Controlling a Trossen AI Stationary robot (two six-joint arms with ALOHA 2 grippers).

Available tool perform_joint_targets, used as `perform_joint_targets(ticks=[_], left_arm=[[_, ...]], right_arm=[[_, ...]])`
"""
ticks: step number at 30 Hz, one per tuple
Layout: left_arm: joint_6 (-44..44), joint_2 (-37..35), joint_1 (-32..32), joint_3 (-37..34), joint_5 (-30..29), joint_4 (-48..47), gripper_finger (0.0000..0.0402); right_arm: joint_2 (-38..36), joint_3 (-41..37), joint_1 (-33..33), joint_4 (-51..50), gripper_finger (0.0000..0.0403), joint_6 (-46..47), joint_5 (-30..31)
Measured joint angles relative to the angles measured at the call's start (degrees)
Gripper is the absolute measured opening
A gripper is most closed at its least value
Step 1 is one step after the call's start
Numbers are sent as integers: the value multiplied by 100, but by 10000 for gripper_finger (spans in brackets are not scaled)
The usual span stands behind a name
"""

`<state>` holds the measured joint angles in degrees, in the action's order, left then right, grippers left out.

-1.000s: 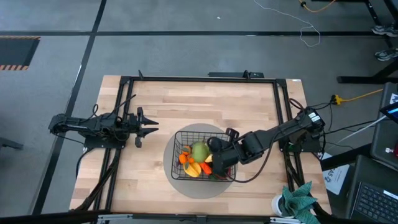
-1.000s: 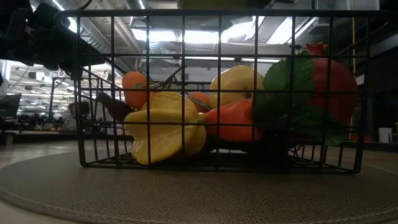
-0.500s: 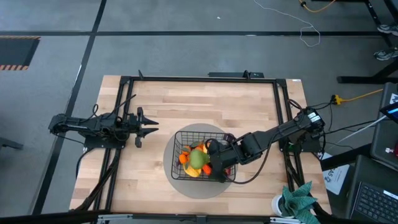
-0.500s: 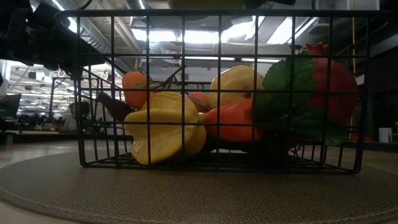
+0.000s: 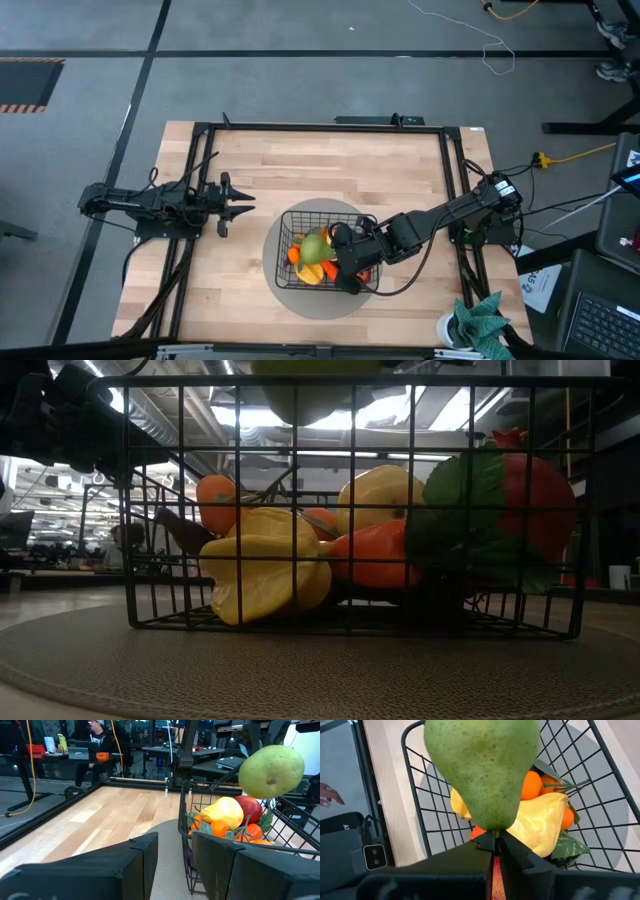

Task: Build produce basket
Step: Put the green pear into the wire basket

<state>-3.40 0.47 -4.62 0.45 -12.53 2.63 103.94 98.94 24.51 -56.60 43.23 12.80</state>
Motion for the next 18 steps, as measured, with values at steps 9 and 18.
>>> perform_joint_targets(ticks=[9,18], left_arm=[[0,0,-2,1,0,0,110],[1,0,-2,1,0,0,110]], right_arm=[[0,0,0,4,14,-322,153],[0,0,0,4,14,-324,160]])
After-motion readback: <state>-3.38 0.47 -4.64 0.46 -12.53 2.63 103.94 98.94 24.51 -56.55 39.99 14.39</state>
